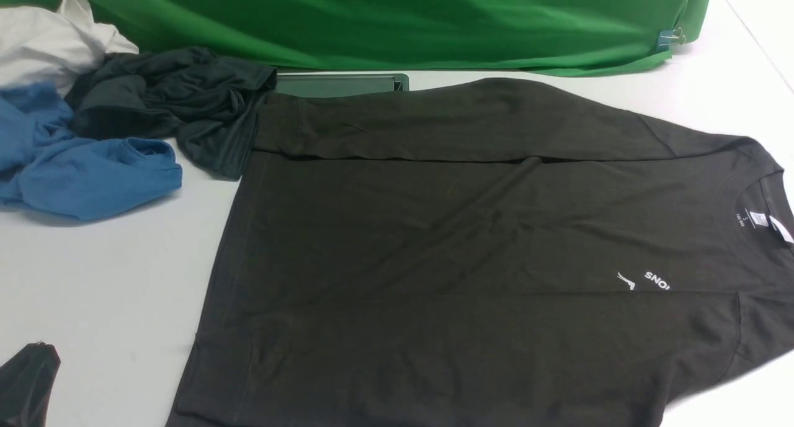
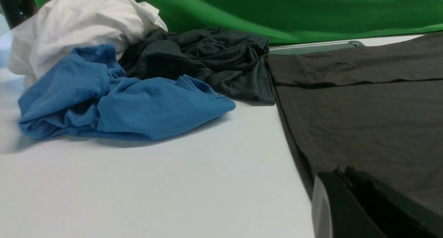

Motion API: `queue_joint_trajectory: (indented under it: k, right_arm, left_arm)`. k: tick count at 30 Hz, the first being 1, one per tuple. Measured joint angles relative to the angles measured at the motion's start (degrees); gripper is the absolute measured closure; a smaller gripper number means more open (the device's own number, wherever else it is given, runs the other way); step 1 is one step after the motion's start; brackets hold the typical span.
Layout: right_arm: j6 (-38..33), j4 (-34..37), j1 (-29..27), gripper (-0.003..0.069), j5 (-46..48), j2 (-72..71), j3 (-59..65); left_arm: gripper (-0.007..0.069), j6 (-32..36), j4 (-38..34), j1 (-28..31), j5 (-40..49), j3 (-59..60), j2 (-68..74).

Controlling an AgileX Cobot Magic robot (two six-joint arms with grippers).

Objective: Fold a long-sleeved shirt on a white desktop.
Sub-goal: 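Grasp the left edge of the dark T-shirt lying flat on the table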

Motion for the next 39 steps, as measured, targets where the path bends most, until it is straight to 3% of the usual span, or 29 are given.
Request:
queue_joint_trajectory:
  k: [8,10,15,22,26,32,35,39]
  right_arm:
    - [0.0,0.0,0.0,0.0419,0.0,0.0,0.0]
    - [0.0,0.0,0.0,0.0419,0.0,0.0,0.0]
    - [0.0,0.0,0.0,0.0419,0.0,0.0,0.0]
    - [0.0,0.0,0.0,0.0419,0.0,0.0,0.0]
    - [0.0,0.0,0.0,0.0419,-0.1,0.0,0.0]
    - [0.0,0.0,0.0,0.0419,-0.1,0.0,0.0]
    - [0.0,0.0,0.0,0.0419,-0.1,0.0,0.0]
    - [0.0,0.0,0.0,0.0419,-0.3,0.0,0.0]
  left_arm:
    - [0.0603,-0.3,-0.7,0.0,-1.2,0.0,0.0]
    - [0.0603,-2.2,-6.0,0.0,-4.0,0.0,0.0]
    - [0.0603,-9.9,-27.4,0.0,-12.0,0.0,0.0]
    - [0.0603,-13.7,-31.9,0.0,-20.3,-0.2,0.0]
    - [0.06,-13.0,-26.6,0.0,-8.0,-6.9,-0.1]
    - [0.0596,1.2,-24.3,-0.5,7.0,-18.3,8.2]
    - [0.0594,10.1,-23.3,-3.3,17.7,-25.4,18.5]
    - [0.0594,12.1,-21.2,-5.8,28.2,-29.9,28.9]
